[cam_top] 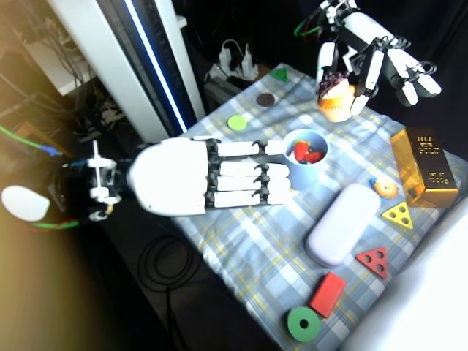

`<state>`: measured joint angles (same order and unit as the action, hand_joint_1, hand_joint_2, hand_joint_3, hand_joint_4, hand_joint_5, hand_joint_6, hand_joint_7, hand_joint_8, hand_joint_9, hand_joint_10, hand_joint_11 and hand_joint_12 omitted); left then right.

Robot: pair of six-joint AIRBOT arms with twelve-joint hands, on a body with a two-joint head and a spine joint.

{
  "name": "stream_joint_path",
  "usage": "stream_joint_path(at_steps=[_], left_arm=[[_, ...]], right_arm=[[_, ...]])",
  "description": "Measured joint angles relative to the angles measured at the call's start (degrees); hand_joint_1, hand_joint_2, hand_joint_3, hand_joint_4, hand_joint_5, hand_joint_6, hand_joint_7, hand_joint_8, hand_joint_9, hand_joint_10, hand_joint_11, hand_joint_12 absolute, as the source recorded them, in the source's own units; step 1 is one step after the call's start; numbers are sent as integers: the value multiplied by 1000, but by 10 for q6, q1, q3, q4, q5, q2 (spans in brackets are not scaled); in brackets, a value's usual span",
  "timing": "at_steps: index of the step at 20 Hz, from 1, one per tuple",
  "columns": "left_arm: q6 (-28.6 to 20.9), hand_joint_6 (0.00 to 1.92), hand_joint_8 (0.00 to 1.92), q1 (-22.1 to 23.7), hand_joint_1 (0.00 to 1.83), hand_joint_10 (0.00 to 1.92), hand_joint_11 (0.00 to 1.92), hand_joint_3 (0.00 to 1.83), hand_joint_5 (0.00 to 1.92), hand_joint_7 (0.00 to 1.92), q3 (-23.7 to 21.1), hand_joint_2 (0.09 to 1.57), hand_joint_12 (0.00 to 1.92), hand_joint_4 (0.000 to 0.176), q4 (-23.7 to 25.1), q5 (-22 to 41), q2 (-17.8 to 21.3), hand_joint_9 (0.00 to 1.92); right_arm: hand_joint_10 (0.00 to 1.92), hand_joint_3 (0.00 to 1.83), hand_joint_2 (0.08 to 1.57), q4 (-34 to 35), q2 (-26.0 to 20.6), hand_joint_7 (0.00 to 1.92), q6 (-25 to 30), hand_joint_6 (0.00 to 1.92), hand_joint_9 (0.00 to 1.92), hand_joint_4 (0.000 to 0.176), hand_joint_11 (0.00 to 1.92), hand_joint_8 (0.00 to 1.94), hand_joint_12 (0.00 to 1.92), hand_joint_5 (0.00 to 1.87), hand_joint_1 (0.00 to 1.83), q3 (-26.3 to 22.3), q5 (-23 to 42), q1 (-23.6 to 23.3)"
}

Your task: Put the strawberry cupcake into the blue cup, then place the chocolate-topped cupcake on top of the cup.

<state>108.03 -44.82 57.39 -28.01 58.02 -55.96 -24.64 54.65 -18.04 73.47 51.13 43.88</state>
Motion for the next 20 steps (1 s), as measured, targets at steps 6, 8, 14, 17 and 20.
stream_joint_path(at_steps=[6,8,14,17,20], left_arm=[[0,351,3,23,968,0,0,0,943,237,13,984,0,118,18,-9,-21,1],[0,36,2,25,940,0,0,0,910,225,15,923,0,137,20,-17,-25,0],[0,815,2,41,1050,2,0,3,1057,290,20,1062,0,175,26,-25,-32,33],[0,924,2,43,1026,2,0,4,1008,284,21,1090,0,176,26,-27,-32,23],[0,959,5,50,1017,5,0,0,987,302,25,1103,0,176,30,-23,-38,18]], right_arm=[[2,0,989,0,0,237,0,1,147,88,55,4,70,141,513,0,0,0],[0,0,976,0,0,242,0,0,138,104,45,4,66,134,495,0,0,0],[2,0,981,0,0,246,0,0,150,90,67,0,79,118,504,1,0,0],[0,0,969,0,0,256,0,2,130,109,26,2,63,122,532,1,0,0],[6,0,971,0,0,270,0,5,151,115,63,5,82,134,531,1,0,0]])
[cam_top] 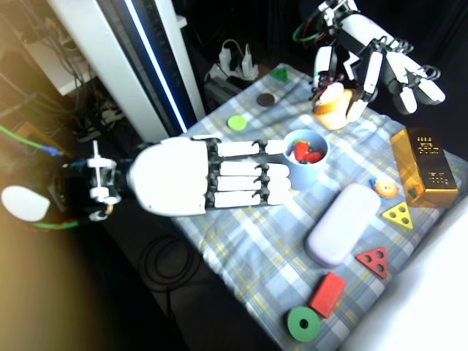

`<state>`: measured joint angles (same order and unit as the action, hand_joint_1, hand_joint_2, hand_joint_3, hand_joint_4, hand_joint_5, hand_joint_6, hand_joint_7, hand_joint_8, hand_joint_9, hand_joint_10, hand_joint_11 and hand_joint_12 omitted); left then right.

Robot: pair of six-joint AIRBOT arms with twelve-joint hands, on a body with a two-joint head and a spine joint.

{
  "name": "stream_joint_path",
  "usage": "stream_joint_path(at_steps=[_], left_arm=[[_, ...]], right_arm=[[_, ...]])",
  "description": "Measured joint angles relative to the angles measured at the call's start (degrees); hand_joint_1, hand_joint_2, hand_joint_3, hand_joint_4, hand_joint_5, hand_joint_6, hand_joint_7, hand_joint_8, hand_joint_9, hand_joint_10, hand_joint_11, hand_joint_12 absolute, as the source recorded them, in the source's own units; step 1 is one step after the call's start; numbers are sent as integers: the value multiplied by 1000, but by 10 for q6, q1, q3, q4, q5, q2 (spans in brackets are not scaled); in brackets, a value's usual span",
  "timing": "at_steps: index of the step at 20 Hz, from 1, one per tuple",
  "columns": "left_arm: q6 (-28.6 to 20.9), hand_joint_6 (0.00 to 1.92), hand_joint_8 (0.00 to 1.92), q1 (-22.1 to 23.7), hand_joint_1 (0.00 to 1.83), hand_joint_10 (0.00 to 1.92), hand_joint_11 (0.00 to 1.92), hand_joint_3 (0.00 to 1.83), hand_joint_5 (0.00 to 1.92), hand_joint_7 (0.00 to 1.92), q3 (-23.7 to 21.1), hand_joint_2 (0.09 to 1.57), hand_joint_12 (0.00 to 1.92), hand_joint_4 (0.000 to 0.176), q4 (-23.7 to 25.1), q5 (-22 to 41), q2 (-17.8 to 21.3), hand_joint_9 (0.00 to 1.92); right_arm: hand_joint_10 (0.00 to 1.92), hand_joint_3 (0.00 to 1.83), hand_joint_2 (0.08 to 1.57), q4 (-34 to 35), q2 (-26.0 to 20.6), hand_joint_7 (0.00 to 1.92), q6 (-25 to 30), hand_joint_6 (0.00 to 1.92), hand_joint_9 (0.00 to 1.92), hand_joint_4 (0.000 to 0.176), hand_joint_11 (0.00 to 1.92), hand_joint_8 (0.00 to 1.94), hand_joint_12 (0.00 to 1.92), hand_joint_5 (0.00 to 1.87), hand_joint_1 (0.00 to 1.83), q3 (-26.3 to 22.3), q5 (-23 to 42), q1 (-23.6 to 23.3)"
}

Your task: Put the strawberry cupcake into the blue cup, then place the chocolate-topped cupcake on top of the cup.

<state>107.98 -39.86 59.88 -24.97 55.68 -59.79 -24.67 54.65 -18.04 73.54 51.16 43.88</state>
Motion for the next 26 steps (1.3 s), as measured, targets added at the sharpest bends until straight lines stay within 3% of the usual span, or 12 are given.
stream_joint_path(at_steps=[4,9,12,13,14,15,16,17,18,19,20,26], left_arm=[[0,922,6,6,1024,3,0,1,1010,292,2,1092,0,176,1,-1,-9,9],[0,1197,0,13,942,0,0,4,832,292,10,1180,0,176,10,0,-26,13],[0,1018,5,18,998,1,0,0,950,308,12,1125,0,176,9,-5,-33,6],[0,1319,83,18,928,373,256,0,754,780,13,1237,1086,111,10,-2,-37,586],[-2,1221,1076,18,1147,593,393,0,716,867,13,1225,1483,0,10,-2,-37,806],[-5,1341,570,18,1025,529,364,0,719,844,15,1256,1425,0,11,1,-39,791],[-18,1374,244,18,926,337,304,0,714,936,21,1258,1303,89,10,3,-43,801],[-26,1420,103,17,927,377,247,3,687,952,24,1276,1478,51,9,-2,-45,773],[-32,1353,145,15,962,842,355,0,736,1066,26,1251,1691,28,6,-4,-46,760],[-33,1086,74,15,987,261,70,4,905,478,26,1148,362,146,7,-6,-46,152],[-34,1069,23,15,984,51,13,3,916,304,26,1139,72,170,9,-5,-46,30],[-35,1078,9,15,973,2,0,0,911,288,28,1147,0,176,10,-9,-46,9]], right_arm=[[5,2,983,0,0,268,0,3,171,119,90,0,99,150,598,0,0,0],[6,2,994,0,0,280,0,2,187,98,145,4,128,155,596,0,0,1],[6,1,992,0,0,266,0,1,186,111,115,2,117,153,583,0,0,1],[5,0,989,0,-1,271,0,2,184,115,107,4,114,155,583,0,0,1],[6,0,990,0,-1,272,0,2,187,116,110,4,116,157,583,0,0,1],[8,2,995,0,-1,276,0,3,192,112,110,5,117,159,590,0,0,1],[1,5,1003,0,-2,233,0,0,152,93,112,0,120,137,583,0,0,1],[0,1,998,0,-3,226,0,4,144,84,144,1,136,144,581,0,0,1],[0,2,1001,0,-3,213,0,6,140,68,135,0,136,151,594,0,0,1],[4,0,994,1,-3,227,0,8,150,64,129,6,135,160,581,0,0,1],[0,2,1001,1,-3,215,0,5,129,66,134,1,139,156,600,0,0,1],[0,0,997,0,-3,236,0,0,124,82,84,6,139,151,527,0,0,1]])
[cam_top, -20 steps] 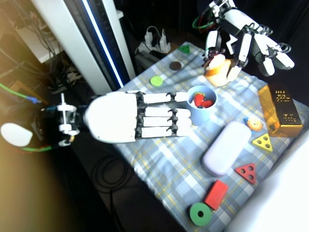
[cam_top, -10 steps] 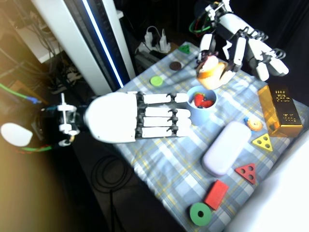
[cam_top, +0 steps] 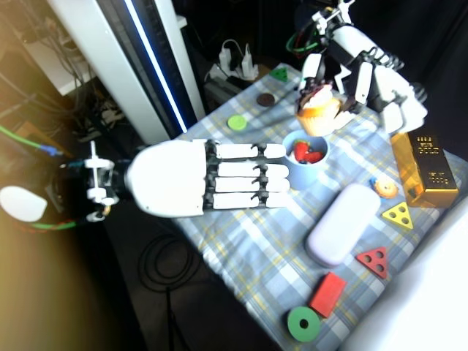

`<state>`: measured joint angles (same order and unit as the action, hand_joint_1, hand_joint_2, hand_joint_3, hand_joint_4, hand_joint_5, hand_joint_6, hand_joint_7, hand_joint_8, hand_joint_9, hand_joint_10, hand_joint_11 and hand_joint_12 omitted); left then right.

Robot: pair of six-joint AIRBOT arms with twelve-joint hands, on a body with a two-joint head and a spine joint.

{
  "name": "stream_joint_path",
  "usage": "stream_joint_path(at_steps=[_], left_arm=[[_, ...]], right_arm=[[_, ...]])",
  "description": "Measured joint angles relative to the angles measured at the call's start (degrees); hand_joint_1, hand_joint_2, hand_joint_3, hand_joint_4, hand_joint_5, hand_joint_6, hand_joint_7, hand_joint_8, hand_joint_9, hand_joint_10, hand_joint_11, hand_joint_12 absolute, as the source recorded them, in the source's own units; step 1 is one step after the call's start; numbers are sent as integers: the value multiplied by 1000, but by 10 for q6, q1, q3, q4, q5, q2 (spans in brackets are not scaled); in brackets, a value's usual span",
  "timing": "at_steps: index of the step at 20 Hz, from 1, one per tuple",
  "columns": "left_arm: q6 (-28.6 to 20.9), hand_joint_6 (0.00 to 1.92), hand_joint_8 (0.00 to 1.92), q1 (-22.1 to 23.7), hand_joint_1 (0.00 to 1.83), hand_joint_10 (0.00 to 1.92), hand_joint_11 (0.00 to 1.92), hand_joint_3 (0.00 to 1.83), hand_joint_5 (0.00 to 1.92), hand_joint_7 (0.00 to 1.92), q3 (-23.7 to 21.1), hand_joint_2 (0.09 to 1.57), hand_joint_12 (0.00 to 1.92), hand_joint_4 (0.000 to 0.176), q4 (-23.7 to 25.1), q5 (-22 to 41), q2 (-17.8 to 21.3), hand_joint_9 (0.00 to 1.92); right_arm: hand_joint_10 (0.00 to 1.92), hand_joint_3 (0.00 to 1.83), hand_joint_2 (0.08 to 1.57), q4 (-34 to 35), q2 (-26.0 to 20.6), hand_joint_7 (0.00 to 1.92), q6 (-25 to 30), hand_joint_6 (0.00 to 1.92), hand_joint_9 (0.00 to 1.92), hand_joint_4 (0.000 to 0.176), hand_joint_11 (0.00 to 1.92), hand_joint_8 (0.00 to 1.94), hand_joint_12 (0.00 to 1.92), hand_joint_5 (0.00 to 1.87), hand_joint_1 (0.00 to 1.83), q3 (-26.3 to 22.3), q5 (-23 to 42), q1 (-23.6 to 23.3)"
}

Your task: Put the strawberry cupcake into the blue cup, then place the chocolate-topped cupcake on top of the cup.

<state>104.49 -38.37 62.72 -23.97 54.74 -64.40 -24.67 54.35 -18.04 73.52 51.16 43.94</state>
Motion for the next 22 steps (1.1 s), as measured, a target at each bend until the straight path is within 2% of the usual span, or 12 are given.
stream_joint_path(at_steps=[2,3,5,6,9,11,13,14,15,19,20,22], left_arm=[[0,993,5,1,1000,0,0,0,966,276,0,1115,0,176,0,-1,0,0],[-1,963,5,2,1007,0,0,0,984,287,0,1106,0,176,2,-1,0,0],[0,916,3,2,1019,3,0,1,1013,309,4,1091,0,176,2,0,-5,24],[0,888,5,2,1030,7,0,0,1031,333,5,1083,0,176,1,-1,-7,54],[-7,856,6,2,1039,5,0,0,1050,356,5,1073,0,176,2,-2,-11,73],[-9,855,0,2,1038,4,0,0,1050,344,8,1072,0,176,6,-2,-12,69],[-9,886,0,2,1033,0,0,2,1031,318,9,1079,0,176,0,-2,-12,47],[-9,340,7,2,982,6,0,0,826,295,9,973,0,176,0,-3,-12,41],[-9,35,2,2,947,3,0,0,850,300,9,933,0,176,2,-5,-12,53],[-10,12,2,2,913,0,0,14,798,264,11,981,0,176,2,-12,-12,21],[-10,3,0,2,954,0,0,8,775,251,11,976,0,176,2,-13,-12,6],[-10,1,2,2,936,6,0,7,761,252,11,980,0,176,2,-13,-13,19]], right_arm=[[2,2,1003,0,0,222,0,0,123,79,71,0,143,150,530,0,0,0],[6,4,1009,0,0,220,0,2,134,70,92,0,156,155,535,0,0,0],[5,2,1009,0,0,221,0,1,135,75,98,1,166,155,553,-1,0,0],[4,4,1015,0,0,224,0,2,135,67,110,2,176,156,571,-1,0,0],[2,0,1000,0,0,202,0,0,112,85,97,0,188,150,564,-1,0,0],[0,0,1005,0,0,200,0,0,106,77,63,0,187,149,571,-1,0,0],[1,0,1004,0,0,208,0,3,108,80,71,2,203,160,571,-1,0,0],[5,0,1000,0,0,208,0,1,120,78,102,1,221,157,557,-1,0,0],[0,0,1014,0,0,194,0,0,132,73,115,0,323,149,550,-1,0,0],[2,0,999,0,0,216,0,3,136,89,43,6,330,156,554,-1,0,0],[0,0,1012,0,0,202,0,0,120,77,21,1,326,150,558,-1,0,0],[4,0,1010,0,0,206,0,3,125,77,11,2,331,159,560,-1,0,0]])
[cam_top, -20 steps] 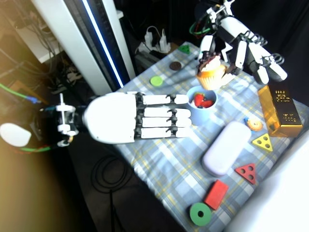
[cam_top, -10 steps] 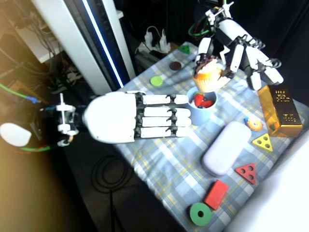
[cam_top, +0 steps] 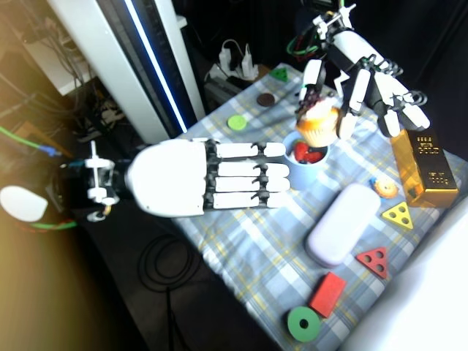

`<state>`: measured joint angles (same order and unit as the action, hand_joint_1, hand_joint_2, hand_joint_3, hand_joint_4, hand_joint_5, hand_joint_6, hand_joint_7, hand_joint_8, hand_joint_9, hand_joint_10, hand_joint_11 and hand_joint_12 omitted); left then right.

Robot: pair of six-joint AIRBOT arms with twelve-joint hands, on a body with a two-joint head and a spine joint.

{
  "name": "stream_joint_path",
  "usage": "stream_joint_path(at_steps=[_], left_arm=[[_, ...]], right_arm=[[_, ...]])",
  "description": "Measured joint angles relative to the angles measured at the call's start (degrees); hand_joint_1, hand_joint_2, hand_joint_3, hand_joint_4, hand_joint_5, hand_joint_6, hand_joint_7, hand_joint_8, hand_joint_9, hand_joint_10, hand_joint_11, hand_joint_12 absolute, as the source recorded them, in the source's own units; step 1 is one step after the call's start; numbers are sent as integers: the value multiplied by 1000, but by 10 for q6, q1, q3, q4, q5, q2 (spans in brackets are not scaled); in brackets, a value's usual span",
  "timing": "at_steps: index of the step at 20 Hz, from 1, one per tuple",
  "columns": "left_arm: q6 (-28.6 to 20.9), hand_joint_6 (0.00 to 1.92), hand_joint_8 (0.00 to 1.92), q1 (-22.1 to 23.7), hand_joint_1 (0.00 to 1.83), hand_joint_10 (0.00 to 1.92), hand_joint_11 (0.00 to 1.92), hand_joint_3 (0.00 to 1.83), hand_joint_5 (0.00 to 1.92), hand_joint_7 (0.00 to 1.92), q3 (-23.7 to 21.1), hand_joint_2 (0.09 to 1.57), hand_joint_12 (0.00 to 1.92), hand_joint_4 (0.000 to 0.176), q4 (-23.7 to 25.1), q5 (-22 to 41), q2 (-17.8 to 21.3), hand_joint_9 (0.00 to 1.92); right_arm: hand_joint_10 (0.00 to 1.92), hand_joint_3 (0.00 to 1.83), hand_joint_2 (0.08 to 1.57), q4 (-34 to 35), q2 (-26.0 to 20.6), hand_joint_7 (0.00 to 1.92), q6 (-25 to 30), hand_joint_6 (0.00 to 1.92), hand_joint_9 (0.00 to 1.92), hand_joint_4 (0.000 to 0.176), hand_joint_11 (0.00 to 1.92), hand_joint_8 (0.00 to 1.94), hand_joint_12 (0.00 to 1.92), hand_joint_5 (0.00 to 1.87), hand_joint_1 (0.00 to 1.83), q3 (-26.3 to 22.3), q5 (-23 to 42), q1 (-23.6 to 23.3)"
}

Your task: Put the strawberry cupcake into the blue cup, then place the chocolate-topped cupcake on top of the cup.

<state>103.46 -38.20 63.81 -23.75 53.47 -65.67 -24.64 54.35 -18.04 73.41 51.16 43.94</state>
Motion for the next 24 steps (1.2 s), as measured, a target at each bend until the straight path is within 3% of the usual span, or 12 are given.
stream_joint_path(at_steps=[2,5,8,9,10,12,13,18,19,22,23,24], left_arm=[[0,3,1,0,932,2,0,0,779,243,0,957,0,176,-2,-1,-3,14],[0,25,6,0,904,9,0,3,842,256,0,979,0,176,1,-3,-3,34],[0,17,3,0,803,6,0,0,847,253,-3,947,0,176,5,-3,-2,36],[0,786,21,0,963,27,9,3,944,302,-3,1076,0,176,5,-3,-2,91],[-1,364,7,-1,844,10,1,0,807,284,-3,1008,0,176,5,-2,-2,76],[-6,41,1,-7,832,1,0,0,784,235,-3,851,0,176,5,-1,-2,27],[-10,8,0,-11,774,0,0,0,749,225,-3,833,0,176,3,-4,-2,23],[-11,12,8,-13,765,8,0,0,746,248,-2,819,0,176,-2,-8,-2,44],[-11,17,3,-13,790,3,0,0,766,240,-2,823,0,176,-2,-9,-2,34],[-12,1,3,-13,811,7,0,2,806,268,0,871,0,175,-2,-12,-2,61],[-11,14,1,-13,790,4,0,0,841,263,0,847,0,176,-4,-12,-2,55],[-12,14,0,-13,832,1,0,0,847,259,0,856,0,176,-4,-12,-2,50]], right_arm=[[0,1,1012,0,0,206,0,1,115,68,0,0,342,158,577,0,0,0],[1,0,1009,0,0,205,0,0,118,87,0,1,410,153,577,0,0,0],[4,3,1019,0,0,188,0,0,111,71,0,0,407,145,573,0,0,0],[8,3,1022,0,0,193,0,0,123,62,0,2,406,144,558,0,0,0],[5,1,1017,0,0,206,0,0,139,65,0,1,447,146,542,0,0,0],[1,0,1007,0,0,209,0,0,121,62,0,1,433,140,535,0,0,0],[1,1,1017,0,0,212,0,0,121,43,0,1,371,140,551,0,0,0],[2,0,1015,0,0,209,0,1,103,73,1,0,383,129,524,0,0,0],[2,1,1024,0,0,209,0,2,105,56,0,0,337,138,554,0,0,0],[1,0,1010,0,0,218,0,2,120,70,0,2,377,139,543,0,0,0],[3,0,1009,0,0,222,0,1,131,58,0,1,284,142,548,0,0,0],[0,0,1005,0,0,219,0,1,122,62,0,0,263,143,549,0,0,0]])
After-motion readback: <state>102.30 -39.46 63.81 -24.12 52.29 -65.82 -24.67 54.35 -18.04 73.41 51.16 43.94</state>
